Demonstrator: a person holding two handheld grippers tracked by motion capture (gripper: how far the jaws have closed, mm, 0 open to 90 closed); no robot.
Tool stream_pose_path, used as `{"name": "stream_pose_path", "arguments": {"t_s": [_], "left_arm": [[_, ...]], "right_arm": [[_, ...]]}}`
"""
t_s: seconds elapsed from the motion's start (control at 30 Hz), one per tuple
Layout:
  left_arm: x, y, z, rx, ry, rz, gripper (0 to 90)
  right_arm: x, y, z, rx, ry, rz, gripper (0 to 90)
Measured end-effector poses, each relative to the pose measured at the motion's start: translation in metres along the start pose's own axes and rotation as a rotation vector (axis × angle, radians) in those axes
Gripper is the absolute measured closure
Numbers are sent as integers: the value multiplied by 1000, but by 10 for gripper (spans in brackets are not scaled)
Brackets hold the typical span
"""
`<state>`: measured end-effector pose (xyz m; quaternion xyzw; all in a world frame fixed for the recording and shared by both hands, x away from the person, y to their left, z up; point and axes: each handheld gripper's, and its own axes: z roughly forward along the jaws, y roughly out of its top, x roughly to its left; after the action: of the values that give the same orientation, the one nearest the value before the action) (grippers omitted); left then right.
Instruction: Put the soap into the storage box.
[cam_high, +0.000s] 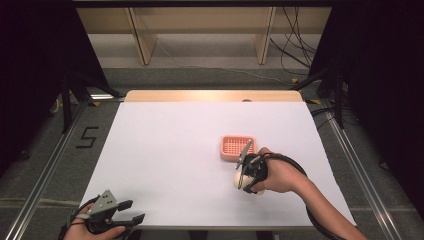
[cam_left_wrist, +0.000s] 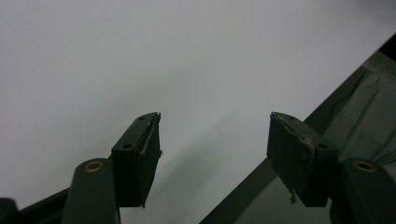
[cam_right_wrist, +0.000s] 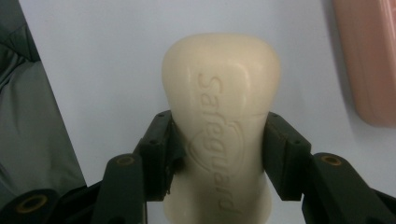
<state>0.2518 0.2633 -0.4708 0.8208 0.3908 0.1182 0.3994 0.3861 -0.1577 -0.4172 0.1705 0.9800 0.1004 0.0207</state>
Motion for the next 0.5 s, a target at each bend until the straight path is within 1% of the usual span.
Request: {"name": "stream_pose_path", "arguments": {"t_s": [0.03, 0.07, 0.1, 0.13, 0.17, 0.2, 0.27, 0.33, 0.37, 0.4, 0.5], "left_arm": [[-1, 0, 1, -9, -2, -12, 344], [0, 0, 0, 2, -1, 1, 344], [0, 0, 0, 2, -1, 1, 344], [-1, 0, 1, -10, -2, -10, 344], [-1, 0, 1, -12, -3, -12, 344], [0, 0, 0, -1, -1, 1, 344], [0, 0, 0, -4, 0, 1, 344], [-1, -1, 0, -15, 0, -12, 344], [-1, -1, 0, -15, 0, -12, 344], [-1, -1, 0, -17, 1, -12, 344], [-1, -1, 0, -17, 1, -12, 345]], "right_arm": [[0, 0, -1, 0, 12, -2, 506], [-1, 0, -2, 11, 22, -7, 506], [-1, 0, -2, 11, 22, -7, 506], [-2, -2, -2, 10, -17, -25, 506], [-5, -2, -1, -3, -16, -66, 506], [-5, -3, -2, 9, -16, -55, 506], [-8, -4, -1, 17, -20, -73, 506], [-12, -7, -1, 22, -33, -86, 506], [-13, -7, -1, 21, -36, -87, 506], [-16, -8, -1, 18, -31, -105, 506], [-17, -10, -2, 19, -35, -96, 506]]}}
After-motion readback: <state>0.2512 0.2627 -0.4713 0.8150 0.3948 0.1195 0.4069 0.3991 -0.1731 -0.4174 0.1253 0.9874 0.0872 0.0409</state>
